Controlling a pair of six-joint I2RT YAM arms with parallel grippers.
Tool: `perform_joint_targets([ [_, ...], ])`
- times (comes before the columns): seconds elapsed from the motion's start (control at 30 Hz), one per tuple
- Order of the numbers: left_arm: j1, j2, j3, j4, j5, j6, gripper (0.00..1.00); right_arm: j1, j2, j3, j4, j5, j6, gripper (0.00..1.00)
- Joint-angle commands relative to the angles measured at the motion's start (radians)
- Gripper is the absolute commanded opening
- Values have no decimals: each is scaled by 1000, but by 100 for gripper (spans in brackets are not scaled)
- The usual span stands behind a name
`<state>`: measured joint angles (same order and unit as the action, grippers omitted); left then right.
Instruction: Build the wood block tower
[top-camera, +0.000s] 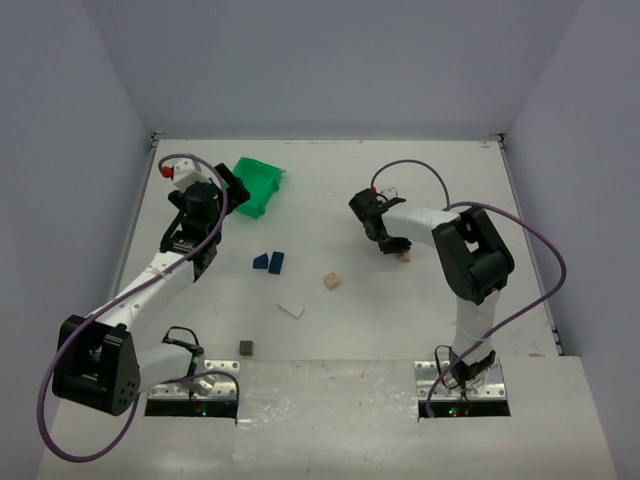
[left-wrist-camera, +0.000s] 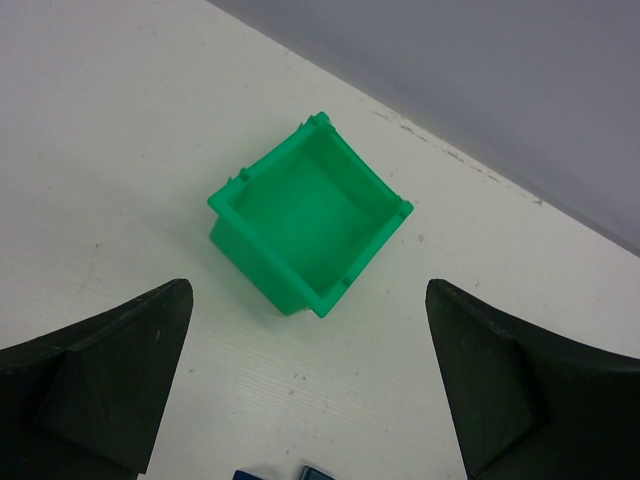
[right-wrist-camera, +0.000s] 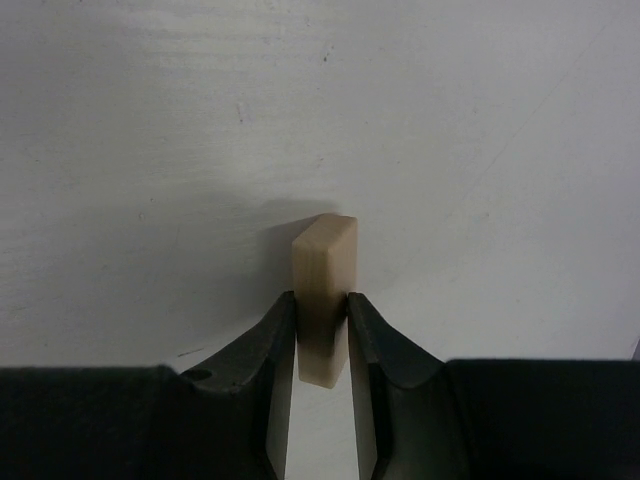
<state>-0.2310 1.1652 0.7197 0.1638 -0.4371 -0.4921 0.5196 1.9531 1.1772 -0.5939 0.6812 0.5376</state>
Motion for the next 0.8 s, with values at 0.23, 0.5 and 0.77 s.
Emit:
perform_joint_targets([
  [0.23, -5, -4, 12, 33, 21, 17, 100, 28, 0, 60, -30, -50, 49, 32],
  [0.5, -5, -6, 12, 33, 36, 21, 100, 31, -22, 73, -18, -93, 47, 39],
  [0.77, -5, -16, 17, 22, 78, 29, 100, 44, -221, -17, 212, -312, -137, 70],
])
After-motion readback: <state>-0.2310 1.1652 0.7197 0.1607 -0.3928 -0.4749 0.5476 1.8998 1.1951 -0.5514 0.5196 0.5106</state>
